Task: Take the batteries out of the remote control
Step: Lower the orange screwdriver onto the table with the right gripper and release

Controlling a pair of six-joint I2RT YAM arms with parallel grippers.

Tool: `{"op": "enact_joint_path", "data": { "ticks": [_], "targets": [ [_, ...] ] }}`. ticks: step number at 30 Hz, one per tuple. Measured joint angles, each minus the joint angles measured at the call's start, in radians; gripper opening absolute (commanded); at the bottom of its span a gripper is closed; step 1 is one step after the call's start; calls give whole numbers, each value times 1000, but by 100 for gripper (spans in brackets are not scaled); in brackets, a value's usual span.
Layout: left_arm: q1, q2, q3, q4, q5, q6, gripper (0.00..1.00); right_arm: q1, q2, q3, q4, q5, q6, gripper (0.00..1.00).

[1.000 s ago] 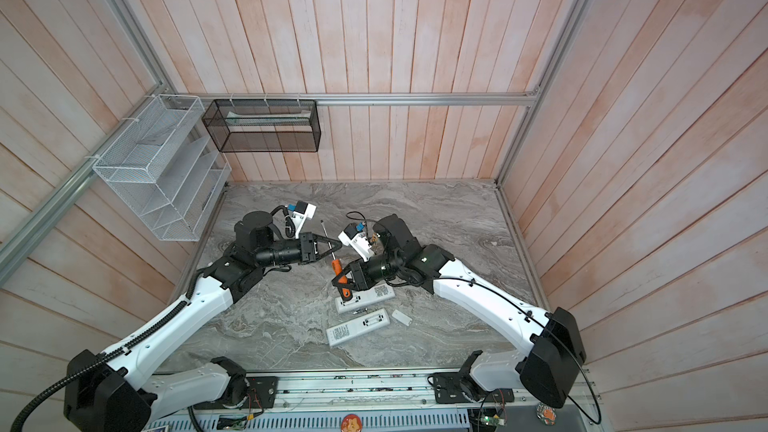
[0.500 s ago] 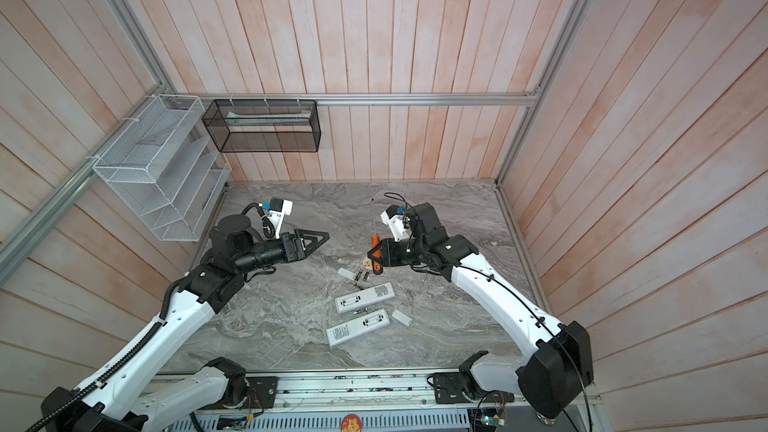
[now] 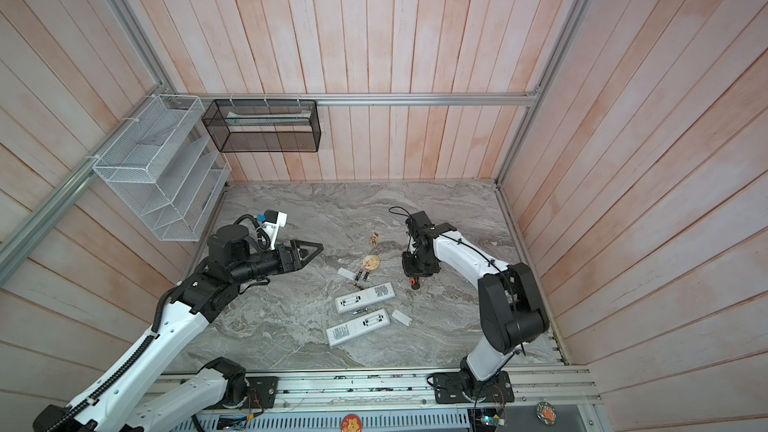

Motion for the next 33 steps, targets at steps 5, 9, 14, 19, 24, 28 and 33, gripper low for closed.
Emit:
{"op": "enact_joint_path", "data": {
  "ticks": [5,9,14,19,24,28,33],
  "targets": [
    [4,-6,0,-20,-5,4,97,0,57,0,9,5,-15,14],
    [6,-8,0,-30,-14,4,97,0,79,0,31,2,-20,15],
    [6,-8,-1,-35,-21,4,98,0,100,0,61,-8,-26,19],
    [11,-8,-2,-35,-23,3,98,0,101,-17,85,-19,-26,26],
    [13,-9,-13,-35,-25,3,99,0,101,-34,92,-20,-29,41],
    [16,-11,-18,-37,-25,3,99,0,100,-36,100,-24,-28,49],
    [24,-18,-20,-37,-25,2,100,0,97,-37,105,-26,-27,58]
  ]
}}
